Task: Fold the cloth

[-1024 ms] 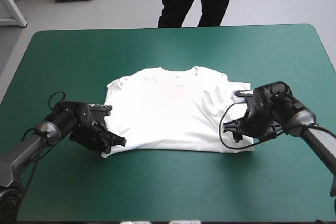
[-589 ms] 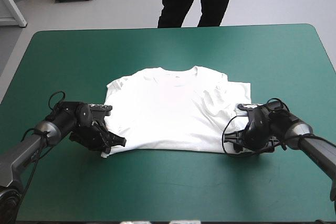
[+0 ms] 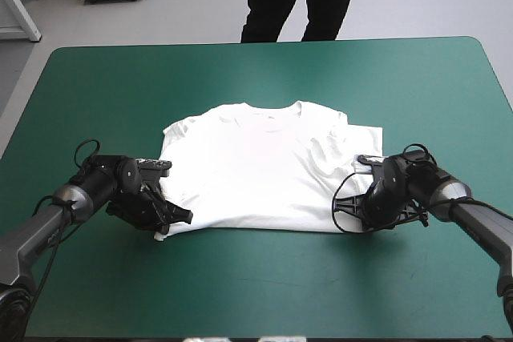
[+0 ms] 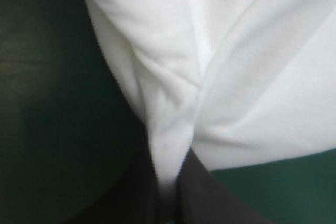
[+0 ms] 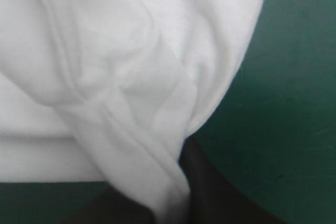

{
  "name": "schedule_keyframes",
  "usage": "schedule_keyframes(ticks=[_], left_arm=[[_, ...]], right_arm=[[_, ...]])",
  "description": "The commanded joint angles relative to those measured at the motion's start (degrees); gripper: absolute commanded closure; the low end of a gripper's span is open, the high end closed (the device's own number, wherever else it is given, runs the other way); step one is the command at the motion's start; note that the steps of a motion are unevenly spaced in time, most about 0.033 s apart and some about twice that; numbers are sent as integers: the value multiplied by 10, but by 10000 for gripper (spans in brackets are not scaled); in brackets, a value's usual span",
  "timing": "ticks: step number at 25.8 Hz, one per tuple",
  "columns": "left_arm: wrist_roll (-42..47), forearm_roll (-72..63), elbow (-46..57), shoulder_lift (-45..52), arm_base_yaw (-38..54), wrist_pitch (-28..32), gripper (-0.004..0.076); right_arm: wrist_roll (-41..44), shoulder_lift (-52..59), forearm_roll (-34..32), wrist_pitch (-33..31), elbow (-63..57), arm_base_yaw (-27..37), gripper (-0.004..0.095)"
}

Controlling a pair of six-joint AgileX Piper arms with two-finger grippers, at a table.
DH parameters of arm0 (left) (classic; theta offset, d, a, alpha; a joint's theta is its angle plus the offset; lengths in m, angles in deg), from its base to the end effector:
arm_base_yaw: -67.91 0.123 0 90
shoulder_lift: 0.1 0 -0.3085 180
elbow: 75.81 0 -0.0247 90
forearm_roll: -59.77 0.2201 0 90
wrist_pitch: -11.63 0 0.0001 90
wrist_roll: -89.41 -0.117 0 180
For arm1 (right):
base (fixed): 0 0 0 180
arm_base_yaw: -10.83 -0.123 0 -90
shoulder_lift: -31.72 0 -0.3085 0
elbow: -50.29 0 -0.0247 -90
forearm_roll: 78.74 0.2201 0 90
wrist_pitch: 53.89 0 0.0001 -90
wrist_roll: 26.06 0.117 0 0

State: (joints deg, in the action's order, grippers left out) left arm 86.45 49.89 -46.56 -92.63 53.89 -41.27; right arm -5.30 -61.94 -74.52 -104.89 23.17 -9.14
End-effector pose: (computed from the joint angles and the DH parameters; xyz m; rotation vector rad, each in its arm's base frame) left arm 0.2146 -0.0701 0.2210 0.3028 3.0395 -0.2304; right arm 0.2216 0.0876 0.2239 0.0847 3.0228 0.1615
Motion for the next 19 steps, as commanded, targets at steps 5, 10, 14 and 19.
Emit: schedule_keyframes(ticks=[5,10,14,19], left_arm=[[-15,-4,-62,3,-2,-46,733],[-15,13,-149,16,-2,-53,733],[-14,40,-212,16,-2,-44,733],[6,75,-267,15,-2,7,733]], right_arm=[[-5,69,-15,-25,40,0,925],[-5,90,-42,-32,97,0,925],[-5,88,-65,-8,136,0,925],[2,88,-79,35,190,8,924]])
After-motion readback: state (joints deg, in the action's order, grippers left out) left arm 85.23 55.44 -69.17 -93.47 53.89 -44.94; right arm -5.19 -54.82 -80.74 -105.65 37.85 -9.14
